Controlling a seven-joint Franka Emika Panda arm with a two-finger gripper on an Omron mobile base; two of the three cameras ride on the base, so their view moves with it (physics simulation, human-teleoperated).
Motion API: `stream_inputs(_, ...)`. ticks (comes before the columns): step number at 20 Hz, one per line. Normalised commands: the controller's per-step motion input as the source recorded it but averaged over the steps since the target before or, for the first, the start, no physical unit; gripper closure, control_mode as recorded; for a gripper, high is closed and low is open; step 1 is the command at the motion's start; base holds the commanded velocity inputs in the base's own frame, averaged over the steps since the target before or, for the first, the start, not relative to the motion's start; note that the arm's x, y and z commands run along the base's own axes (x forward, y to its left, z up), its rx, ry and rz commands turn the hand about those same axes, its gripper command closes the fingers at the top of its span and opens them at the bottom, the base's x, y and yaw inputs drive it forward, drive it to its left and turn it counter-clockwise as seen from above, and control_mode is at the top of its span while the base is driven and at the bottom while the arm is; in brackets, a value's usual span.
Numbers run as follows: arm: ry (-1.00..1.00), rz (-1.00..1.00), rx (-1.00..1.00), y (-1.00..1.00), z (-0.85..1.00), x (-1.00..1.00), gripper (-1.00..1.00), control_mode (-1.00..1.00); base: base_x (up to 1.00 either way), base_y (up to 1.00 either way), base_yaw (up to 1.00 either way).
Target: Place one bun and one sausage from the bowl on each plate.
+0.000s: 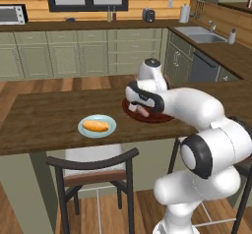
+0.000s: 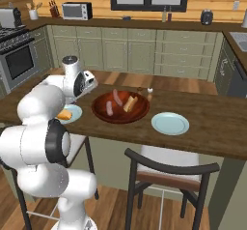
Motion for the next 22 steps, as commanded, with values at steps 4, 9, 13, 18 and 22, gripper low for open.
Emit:
stream_inputs(4,0.43,-0.43,0.33,-0.96,0.12,0.2,-1.0,-1.0,0.0,0.0,0.0)
stream_inputs(9,0.34,-0.16,0.08,-0.34,-0.28,0.83,-1.0,-1.0,0.0,0.0,0.0)
stream_inputs(13,0.41,-0.04,-0.01,-0.08,-0.7,0.91,-1.0,-1.0,0.0,0.0,0.0)
stream_inputs(18,0.25,-0.14,0.0,-0.13,-0.63,0.65,-1.0,-1.0,0.0,0.0,0.0)
stream_inputs(22,0.03,-0.13,-0.01,0.0,-0.75,0.26,-1.0,-1.0,0.0,0.0,0.0)
